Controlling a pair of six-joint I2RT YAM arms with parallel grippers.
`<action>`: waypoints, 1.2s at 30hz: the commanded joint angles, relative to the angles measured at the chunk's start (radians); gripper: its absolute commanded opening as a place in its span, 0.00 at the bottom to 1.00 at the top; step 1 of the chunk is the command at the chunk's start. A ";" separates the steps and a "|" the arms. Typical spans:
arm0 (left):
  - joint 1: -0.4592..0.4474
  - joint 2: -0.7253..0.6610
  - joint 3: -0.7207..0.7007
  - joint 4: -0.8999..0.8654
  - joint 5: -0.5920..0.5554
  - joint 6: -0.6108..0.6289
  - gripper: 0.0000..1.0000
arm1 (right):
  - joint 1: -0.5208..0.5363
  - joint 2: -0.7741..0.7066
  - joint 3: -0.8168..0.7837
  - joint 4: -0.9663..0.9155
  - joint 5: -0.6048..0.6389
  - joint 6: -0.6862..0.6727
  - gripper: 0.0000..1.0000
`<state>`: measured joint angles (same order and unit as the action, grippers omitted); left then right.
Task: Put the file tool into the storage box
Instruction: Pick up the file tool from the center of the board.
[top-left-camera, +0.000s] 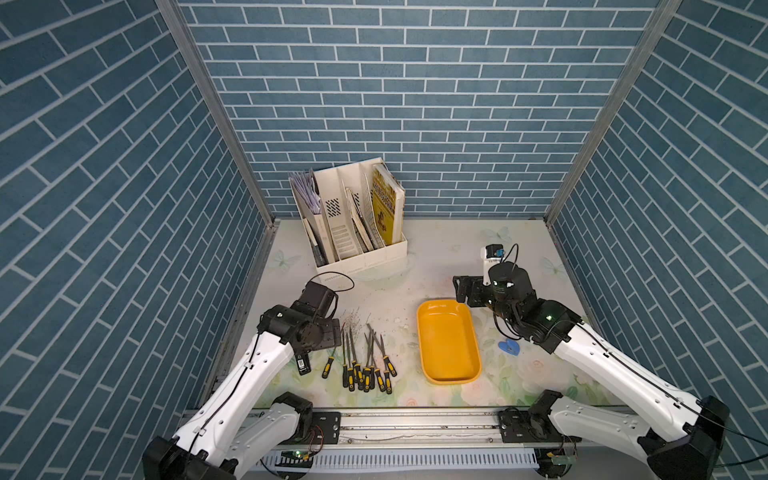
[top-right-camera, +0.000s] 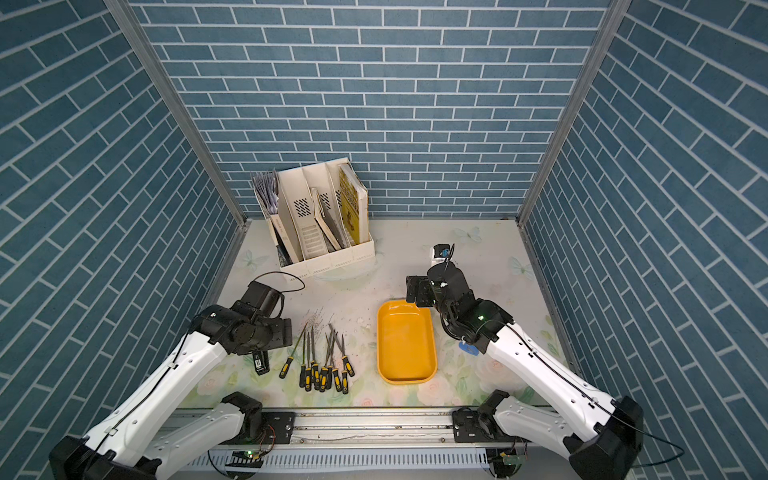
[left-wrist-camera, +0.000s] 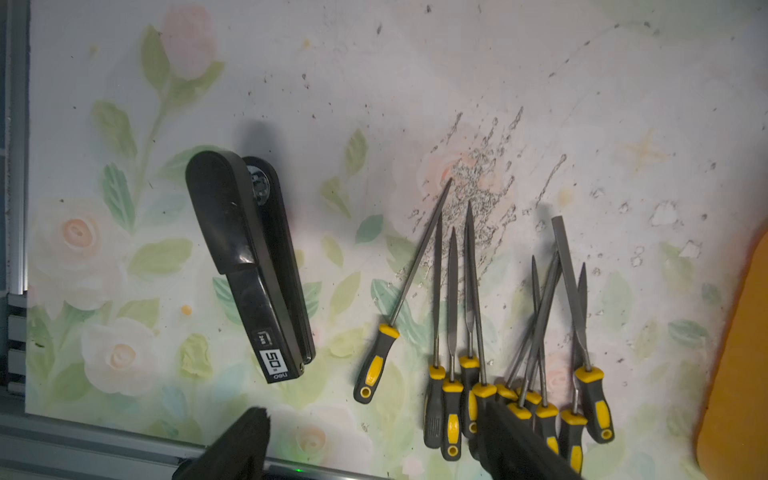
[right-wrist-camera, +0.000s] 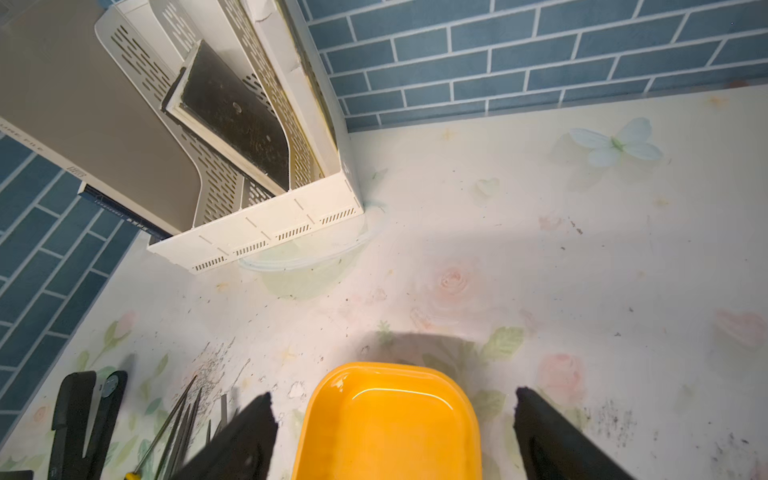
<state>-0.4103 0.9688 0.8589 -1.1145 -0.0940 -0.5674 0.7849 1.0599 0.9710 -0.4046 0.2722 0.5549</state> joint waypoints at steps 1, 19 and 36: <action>-0.052 0.001 -0.030 -0.065 0.011 -0.080 0.74 | 0.046 0.033 0.039 -0.043 0.009 0.061 0.88; -0.179 0.066 -0.182 0.076 -0.062 -0.379 0.68 | 0.171 0.144 0.102 0.015 -0.051 0.061 0.85; -0.162 0.207 -0.267 0.240 -0.058 -0.407 0.66 | 0.191 0.156 0.063 0.065 -0.058 0.068 0.83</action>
<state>-0.5770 1.1618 0.5858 -0.8871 -0.1253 -0.9554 0.9684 1.2095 1.0424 -0.3668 0.2192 0.5991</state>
